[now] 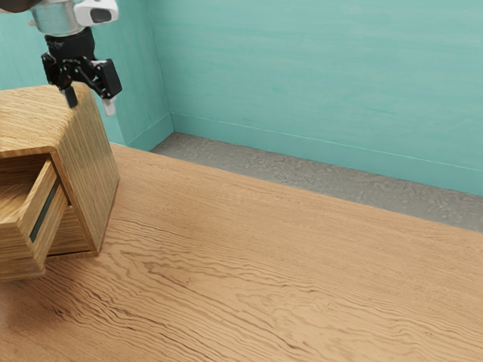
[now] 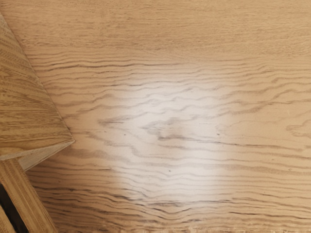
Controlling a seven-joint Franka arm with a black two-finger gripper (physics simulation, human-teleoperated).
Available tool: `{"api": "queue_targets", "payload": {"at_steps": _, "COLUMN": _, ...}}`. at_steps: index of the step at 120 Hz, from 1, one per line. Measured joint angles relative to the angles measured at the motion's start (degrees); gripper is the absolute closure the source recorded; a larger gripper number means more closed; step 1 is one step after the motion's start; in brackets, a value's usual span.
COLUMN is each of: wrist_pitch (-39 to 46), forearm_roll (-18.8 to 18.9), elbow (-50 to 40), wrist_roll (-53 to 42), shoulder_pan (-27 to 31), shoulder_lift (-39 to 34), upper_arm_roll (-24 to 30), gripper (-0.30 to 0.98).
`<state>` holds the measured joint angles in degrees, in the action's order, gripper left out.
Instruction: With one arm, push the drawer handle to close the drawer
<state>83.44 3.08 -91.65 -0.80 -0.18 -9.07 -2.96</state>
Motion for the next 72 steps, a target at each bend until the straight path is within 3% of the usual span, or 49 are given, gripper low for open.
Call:
{"api": "queue_targets", "payload": {"at_steps": 24, "wrist_pitch": -2.4, "forearm_roll": 0.2, "elbow": 0.5, "wrist_roll": -0.5, "shoulder_pan": -0.1, "shoulder_lift": 0.0, "upper_arm_roll": -0.5, "gripper": 0.0}}
{"api": "queue_targets", "payload": {"at_steps": 41, "wrist_pitch": -8.4, "forearm_roll": -0.8, "elbow": 19.6, "wrist_roll": -0.7, "shoulder_pan": -1.0, "shoulder_lift": 2.0, "upper_arm_roll": 0.2, "gripper": 0.0}}
{"api": "queue_targets", "payload": {"at_steps": 72, "wrist_pitch": -13.6, "forearm_roll": -3.0, "elbow": 22.5, "wrist_roll": -1.0, "shoulder_pan": -0.4, "shoulder_lift": 2.1, "upper_arm_roll": 0.9, "gripper": 0.0}}
